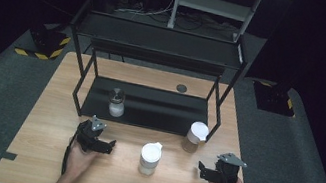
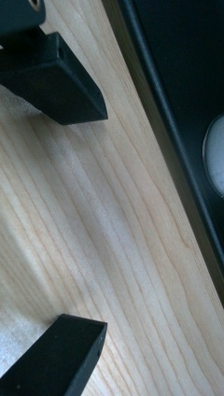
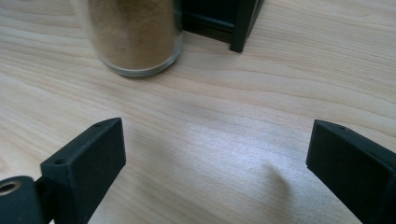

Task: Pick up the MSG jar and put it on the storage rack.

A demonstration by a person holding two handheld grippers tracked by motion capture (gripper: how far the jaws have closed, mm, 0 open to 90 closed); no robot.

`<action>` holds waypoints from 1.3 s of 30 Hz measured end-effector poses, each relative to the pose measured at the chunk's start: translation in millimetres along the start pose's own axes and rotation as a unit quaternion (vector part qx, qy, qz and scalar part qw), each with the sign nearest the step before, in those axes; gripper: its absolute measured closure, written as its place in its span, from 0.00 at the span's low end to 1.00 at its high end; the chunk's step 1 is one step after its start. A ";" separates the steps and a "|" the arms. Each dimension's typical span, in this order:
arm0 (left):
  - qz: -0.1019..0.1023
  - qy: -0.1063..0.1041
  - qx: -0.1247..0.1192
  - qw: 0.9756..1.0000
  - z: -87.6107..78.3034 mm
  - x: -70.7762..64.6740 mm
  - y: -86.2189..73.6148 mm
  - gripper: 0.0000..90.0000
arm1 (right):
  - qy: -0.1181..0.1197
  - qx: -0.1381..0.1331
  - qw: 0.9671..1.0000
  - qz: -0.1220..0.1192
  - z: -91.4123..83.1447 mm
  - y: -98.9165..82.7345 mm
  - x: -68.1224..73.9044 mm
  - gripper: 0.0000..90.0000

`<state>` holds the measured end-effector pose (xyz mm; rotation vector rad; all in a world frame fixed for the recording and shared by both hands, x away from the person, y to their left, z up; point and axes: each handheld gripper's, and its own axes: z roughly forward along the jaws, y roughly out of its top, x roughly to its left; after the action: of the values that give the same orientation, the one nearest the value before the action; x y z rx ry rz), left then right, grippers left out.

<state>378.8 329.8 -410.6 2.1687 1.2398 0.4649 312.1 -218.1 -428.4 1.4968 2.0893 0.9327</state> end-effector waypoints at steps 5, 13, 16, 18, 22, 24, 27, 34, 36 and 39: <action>0.000 0.000 0.000 1.000 0.0 -0.1 0.0 0.02 | 0.017 -0.002 1.000 0.000 -5.0 -1.0 -1.5 0.05; 0.000 0.000 0.000 1.000 0.0 0.0 0.0 0.02 | 0.039 -0.013 0.999 -0.019 -15.6 -3.6 0.0 0.05; 0.000 0.000 0.000 1.000 0.1 0.0 0.0 0.02 | 0.047 -0.015 0.999 -0.023 -17.8 -4.9 0.8 0.05; 0.001 0.000 0.000 1.000 0.1 0.1 0.1 0.02 | 0.059 -0.016 0.998 -0.028 -19.3 -6.2 1.0 0.05; 0.000 0.000 0.000 1.000 0.1 0.0 0.1 0.02 | 0.073 -0.017 0.997 -0.028 -19.2 -7.0 0.2 0.05; 0.001 0.000 0.000 1.000 0.1 0.2 0.1 0.02 | 0.087 -0.018 0.996 -0.027 -18.0 -7.7 -0.1 0.05; 0.000 0.000 0.000 1.000 0.1 0.0 0.0 0.02 | 0.096 -0.018 0.995 -0.028 -17.2 -8.0 0.0 0.05; 0.000 0.000 0.000 1.000 0.1 0.0 0.0 0.02 | 0.121 -0.019 0.992 -0.043 -15.6 -6.8 4.5 0.06; 0.000 0.000 0.000 1.000 0.1 0.0 0.1 0.02 | 0.130 -0.019 0.990 -0.049 -15.0 -5.6 5.9 0.06; 0.000 0.000 0.000 1.000 0.1 0.0 0.0 0.02 | 0.137 -0.021 0.989 -0.055 -14.2 -4.7 7.3 0.06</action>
<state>378.9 329.8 -410.6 2.1680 1.2409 0.4647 297.1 -216.2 -421.5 1.2782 2.3007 1.1885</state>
